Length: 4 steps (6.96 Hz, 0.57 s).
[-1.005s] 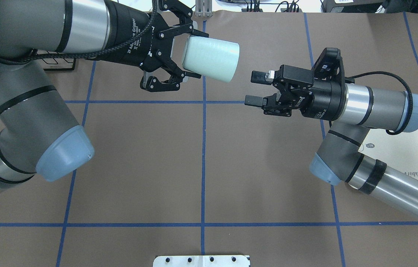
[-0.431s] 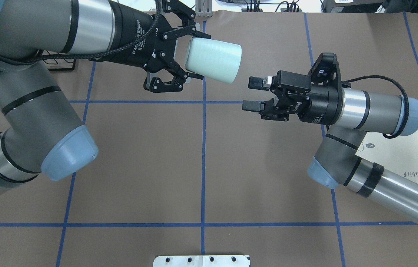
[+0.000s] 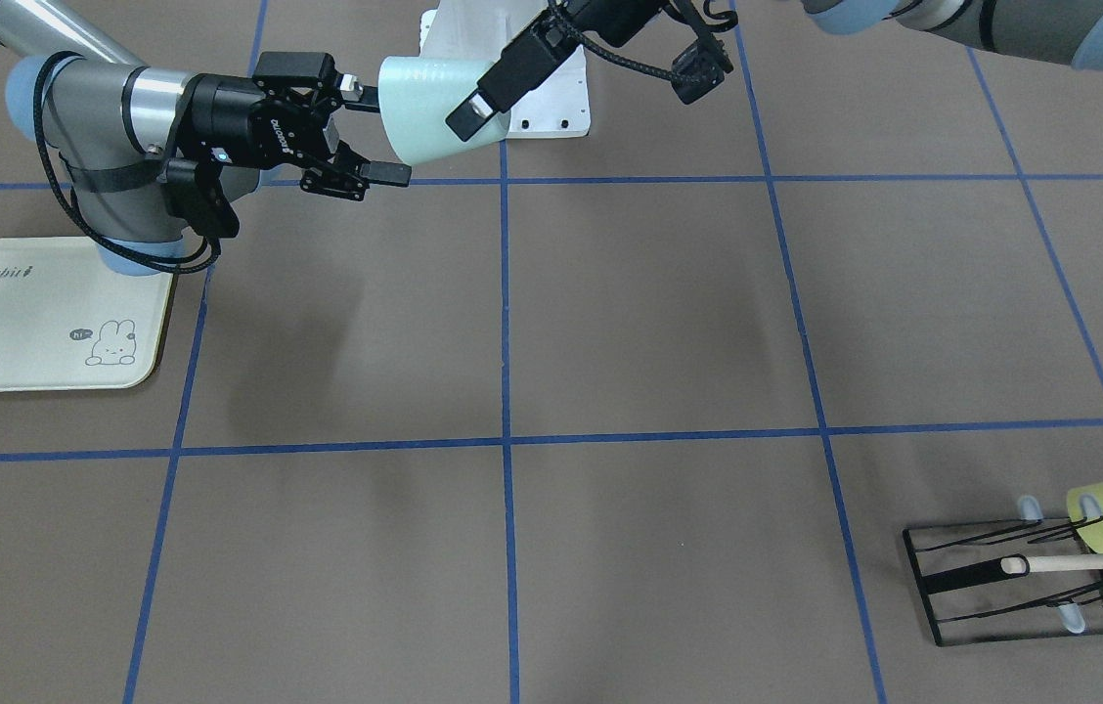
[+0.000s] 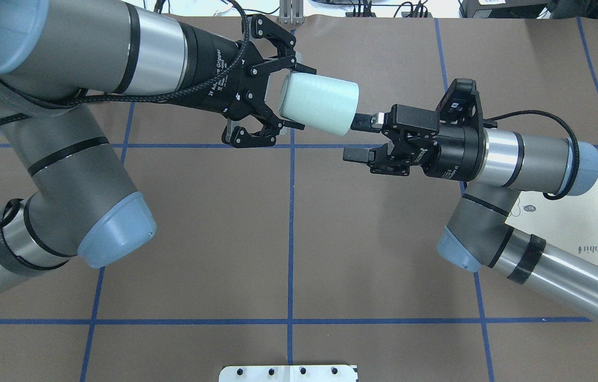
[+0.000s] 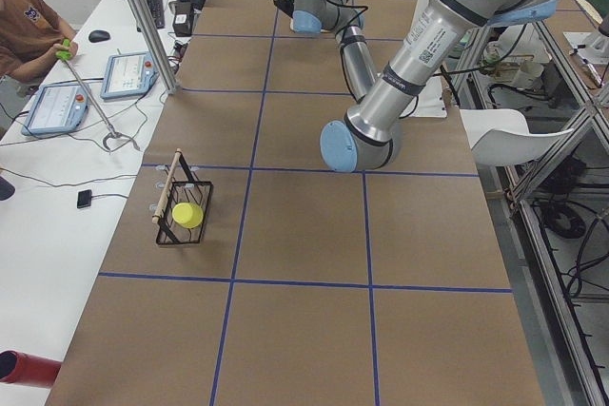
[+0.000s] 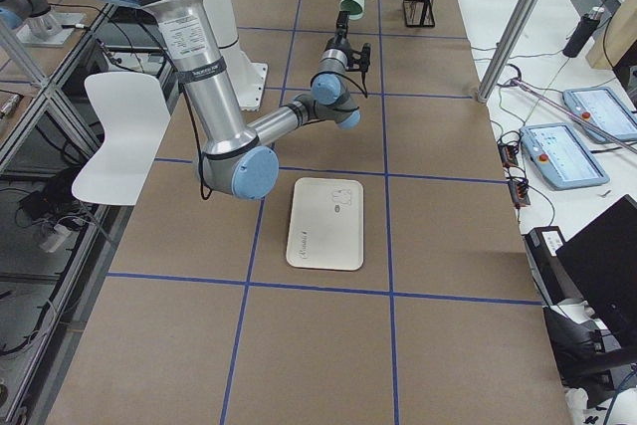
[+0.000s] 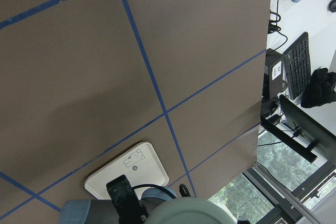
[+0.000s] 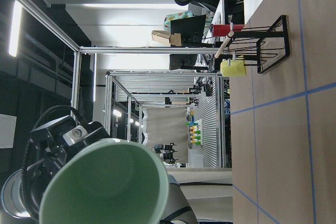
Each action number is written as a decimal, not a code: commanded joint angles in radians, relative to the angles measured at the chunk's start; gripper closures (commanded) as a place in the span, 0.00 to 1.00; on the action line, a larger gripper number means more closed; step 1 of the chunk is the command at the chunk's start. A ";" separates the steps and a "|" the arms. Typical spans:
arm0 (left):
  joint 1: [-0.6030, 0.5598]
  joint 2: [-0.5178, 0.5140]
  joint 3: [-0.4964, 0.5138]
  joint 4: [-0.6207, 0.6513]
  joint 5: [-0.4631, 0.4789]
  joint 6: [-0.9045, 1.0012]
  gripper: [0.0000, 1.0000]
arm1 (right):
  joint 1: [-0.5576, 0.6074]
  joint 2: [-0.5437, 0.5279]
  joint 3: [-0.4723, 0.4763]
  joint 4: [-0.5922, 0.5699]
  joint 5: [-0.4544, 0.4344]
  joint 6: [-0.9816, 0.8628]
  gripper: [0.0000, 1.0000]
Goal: Left arm grabs green cup and hands to right arm on tray
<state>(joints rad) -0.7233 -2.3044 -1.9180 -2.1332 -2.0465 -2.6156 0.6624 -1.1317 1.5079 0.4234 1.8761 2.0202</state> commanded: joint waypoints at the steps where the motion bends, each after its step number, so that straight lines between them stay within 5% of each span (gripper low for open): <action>1: 0.012 -0.004 0.007 -0.002 0.002 -0.006 0.87 | -0.004 0.003 -0.002 -0.002 -0.006 -0.002 0.03; 4: 0.025 -0.007 0.017 -0.017 0.003 -0.011 0.87 | -0.009 0.003 -0.002 0.000 -0.018 -0.002 0.03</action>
<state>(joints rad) -0.7006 -2.3103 -1.9032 -2.1470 -2.0435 -2.6239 0.6551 -1.1291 1.5064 0.4222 1.8592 2.0188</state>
